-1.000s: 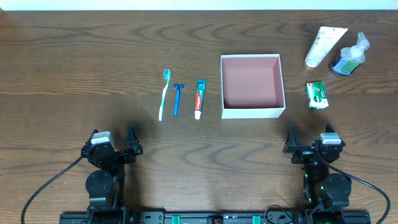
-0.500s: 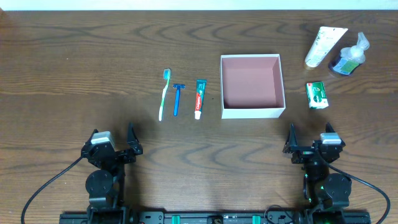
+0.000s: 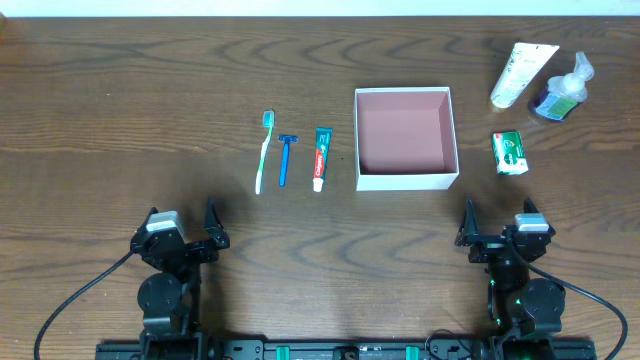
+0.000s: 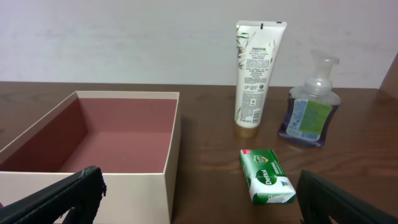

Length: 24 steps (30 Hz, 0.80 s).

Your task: Pack container

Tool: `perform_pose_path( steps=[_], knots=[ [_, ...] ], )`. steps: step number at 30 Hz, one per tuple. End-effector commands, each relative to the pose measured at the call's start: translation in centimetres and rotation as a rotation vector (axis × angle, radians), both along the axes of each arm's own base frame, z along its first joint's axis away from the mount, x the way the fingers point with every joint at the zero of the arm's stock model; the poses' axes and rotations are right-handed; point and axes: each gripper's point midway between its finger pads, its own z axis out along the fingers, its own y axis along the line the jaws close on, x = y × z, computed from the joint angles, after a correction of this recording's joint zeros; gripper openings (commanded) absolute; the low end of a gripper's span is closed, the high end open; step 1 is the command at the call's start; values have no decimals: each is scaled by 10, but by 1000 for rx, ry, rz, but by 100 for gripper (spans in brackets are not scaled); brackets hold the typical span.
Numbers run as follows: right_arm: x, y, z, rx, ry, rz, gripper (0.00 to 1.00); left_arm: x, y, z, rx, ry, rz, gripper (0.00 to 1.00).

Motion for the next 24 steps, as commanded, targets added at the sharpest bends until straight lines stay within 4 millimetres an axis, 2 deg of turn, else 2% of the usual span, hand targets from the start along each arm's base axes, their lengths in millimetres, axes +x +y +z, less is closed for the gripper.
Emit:
perform_pose_path(
  steps=[1, 5, 10, 15, 20, 24],
  knots=[
    [0, -4, -1, 18, 3, -19, 99, -2, 6, -19, 0, 58, 34, 98],
    [0, 6, 10, 106, -41, 36, 99, -2, 6, -19, -1, 58, 34, 98],
    [-7, 36, 58, 63, -231, 220, 99, -2, 6, -19, 0, 58, 34, 98],
    [-16, 36, 98, 18, -354, 223, 99, -2, 6, -19, 0, 58, 34, 98],
    [-9, 29, 118, -55, -289, 171, 99, -2, 6, -19, 0, 58, 34, 98],
    [13, 24, 118, -88, -82, 144, 99, -2, 6, -19, 0, 58, 34, 98]
  ],
)
